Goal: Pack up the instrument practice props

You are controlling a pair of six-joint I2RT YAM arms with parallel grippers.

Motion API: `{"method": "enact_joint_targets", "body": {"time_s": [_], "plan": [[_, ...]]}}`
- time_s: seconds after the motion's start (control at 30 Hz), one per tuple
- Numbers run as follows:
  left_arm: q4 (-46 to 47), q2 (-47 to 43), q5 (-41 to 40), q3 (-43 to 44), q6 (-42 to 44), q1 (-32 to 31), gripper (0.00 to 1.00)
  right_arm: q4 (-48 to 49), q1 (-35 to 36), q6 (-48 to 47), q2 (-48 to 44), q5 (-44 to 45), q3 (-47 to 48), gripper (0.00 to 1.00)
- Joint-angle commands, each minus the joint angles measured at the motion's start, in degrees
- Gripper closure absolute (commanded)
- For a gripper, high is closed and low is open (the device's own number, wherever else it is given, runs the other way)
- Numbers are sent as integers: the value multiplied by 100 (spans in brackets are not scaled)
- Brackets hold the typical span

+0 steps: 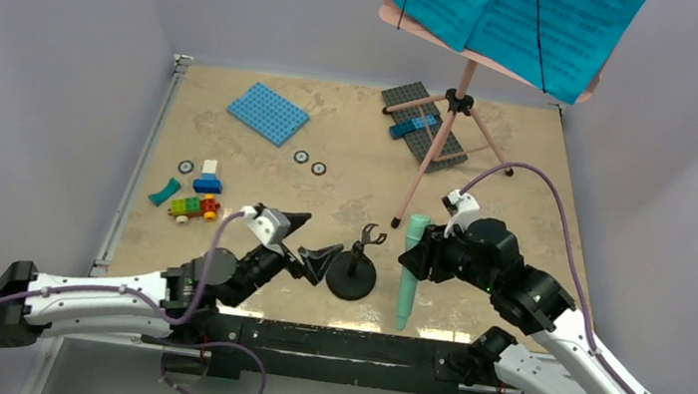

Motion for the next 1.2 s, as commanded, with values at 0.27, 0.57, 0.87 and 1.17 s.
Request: {"method": "enact_joint_targets", "body": {"time_s": [0.27, 0.57, 0.87, 1.17], "plan": [[-2163, -2527, 2862, 493, -1740, 4, 0, 1396, 4, 55, 296, -2863, 1386, 100], [-1320, -1149, 4083, 980, -1865, 4, 0, 1823, 552, 191, 1349, -2870, 2425, 100], [-41, -1022, 4170, 603, -2061, 3, 0, 2220, 1042, 345, 1676, -2454, 2490, 100], [-50, -1070, 3486, 435, -2094, 3, 5, 3323, 1435, 730, 1756, -2414, 1930, 100]]}}
